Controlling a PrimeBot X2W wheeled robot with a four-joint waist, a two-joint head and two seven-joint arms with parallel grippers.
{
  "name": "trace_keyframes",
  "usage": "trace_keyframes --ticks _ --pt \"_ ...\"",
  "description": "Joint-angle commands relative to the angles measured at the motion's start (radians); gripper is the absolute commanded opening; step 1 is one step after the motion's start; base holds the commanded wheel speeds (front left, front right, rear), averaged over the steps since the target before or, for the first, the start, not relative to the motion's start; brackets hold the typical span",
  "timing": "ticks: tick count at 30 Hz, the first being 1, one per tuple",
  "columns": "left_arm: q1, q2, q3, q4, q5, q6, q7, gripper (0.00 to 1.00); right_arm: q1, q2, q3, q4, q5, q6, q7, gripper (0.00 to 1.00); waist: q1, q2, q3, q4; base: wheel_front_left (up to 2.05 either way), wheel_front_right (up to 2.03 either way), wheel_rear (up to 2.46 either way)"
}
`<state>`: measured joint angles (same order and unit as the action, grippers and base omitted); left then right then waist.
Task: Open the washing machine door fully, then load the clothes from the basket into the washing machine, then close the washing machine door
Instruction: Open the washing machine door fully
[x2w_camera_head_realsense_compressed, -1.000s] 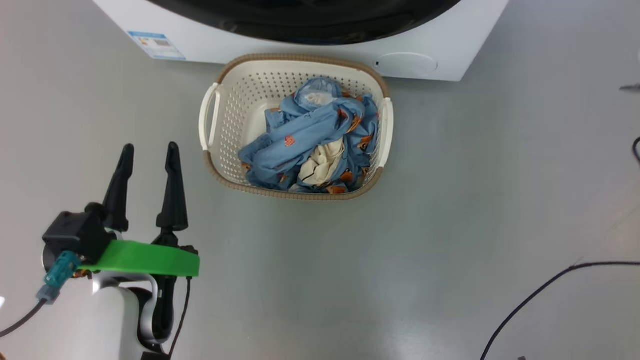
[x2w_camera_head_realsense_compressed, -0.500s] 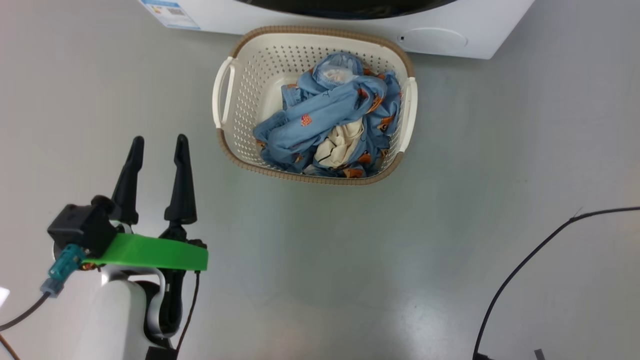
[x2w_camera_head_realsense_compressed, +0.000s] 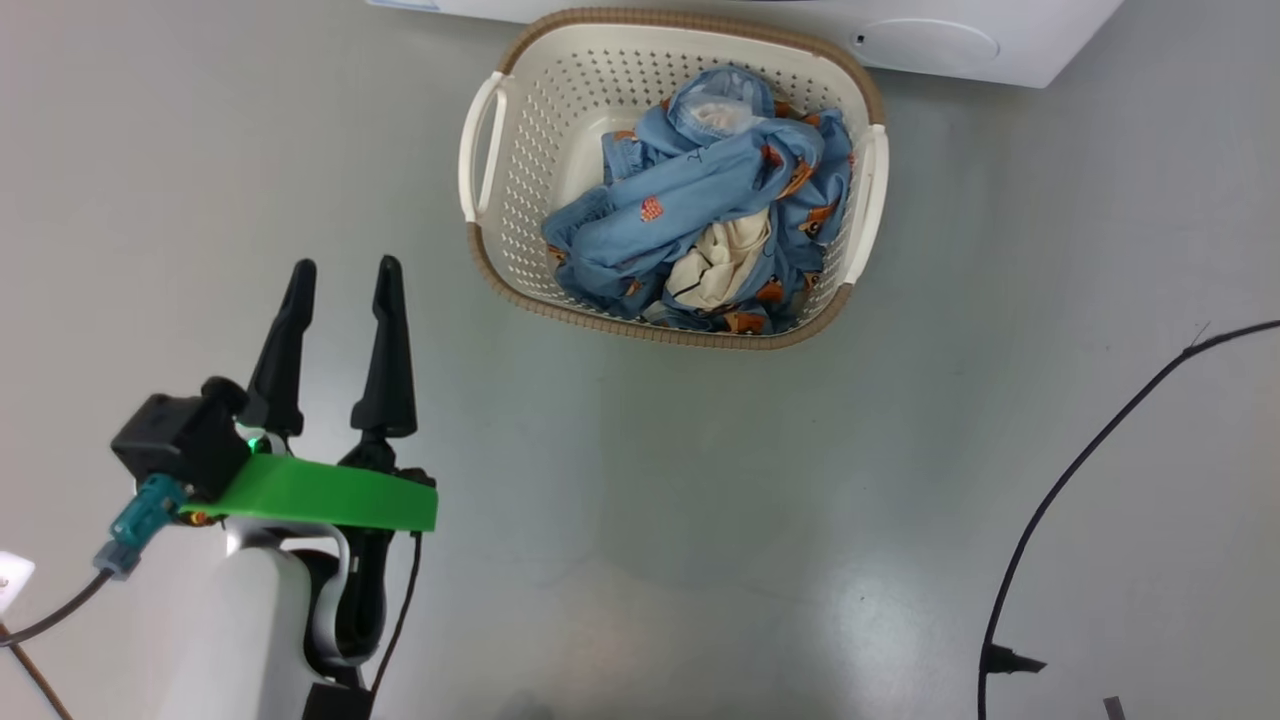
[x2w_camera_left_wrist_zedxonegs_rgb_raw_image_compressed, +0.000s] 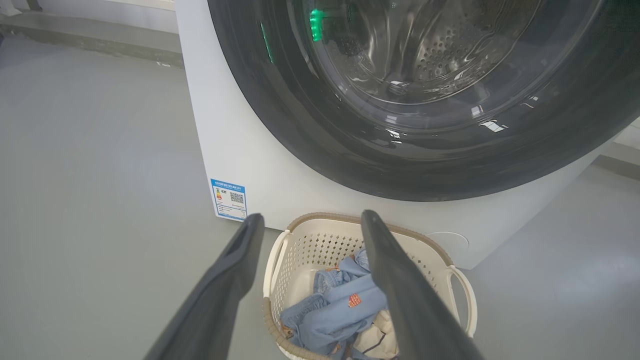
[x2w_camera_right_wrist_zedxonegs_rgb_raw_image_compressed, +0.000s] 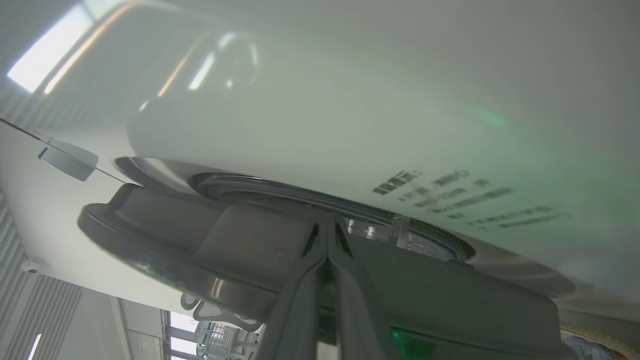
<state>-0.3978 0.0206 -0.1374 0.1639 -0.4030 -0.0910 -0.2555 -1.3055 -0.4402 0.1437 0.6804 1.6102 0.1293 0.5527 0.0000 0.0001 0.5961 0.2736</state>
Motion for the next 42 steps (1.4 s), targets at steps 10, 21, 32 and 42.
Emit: trace_keyframes --ticks 10,21,32,42 --pt "-0.002 0.030 0.005 -0.018 -0.035 0.021 -0.006 1.00 -0.095 0.011 0.029 0.051 -0.014 0.001 0.051 0.00 0.0000 -0.0001 0.008 0.036 0.00 0.00 0.00" --pt "0.018 0.030 0.020 0.001 -0.016 0.027 -0.006 1.00 -0.003 0.034 0.046 0.083 0.001 0.001 0.097 0.00 0.0000 -0.0001 -0.076 0.039 0.00 0.00 0.00" --pt "0.066 0.030 0.042 0.034 0.026 0.017 -0.006 1.00 0.207 0.089 0.053 0.037 0.028 0.001 0.117 0.00 0.0000 -0.0001 -0.215 0.039 0.00 0.00 0.00" --pt "0.141 0.030 0.071 0.079 0.075 0.000 -0.006 1.00 0.407 0.122 0.051 -0.007 0.048 0.001 0.137 0.00 0.0000 -0.0001 -0.358 0.081 0.00 0.00 0.00"
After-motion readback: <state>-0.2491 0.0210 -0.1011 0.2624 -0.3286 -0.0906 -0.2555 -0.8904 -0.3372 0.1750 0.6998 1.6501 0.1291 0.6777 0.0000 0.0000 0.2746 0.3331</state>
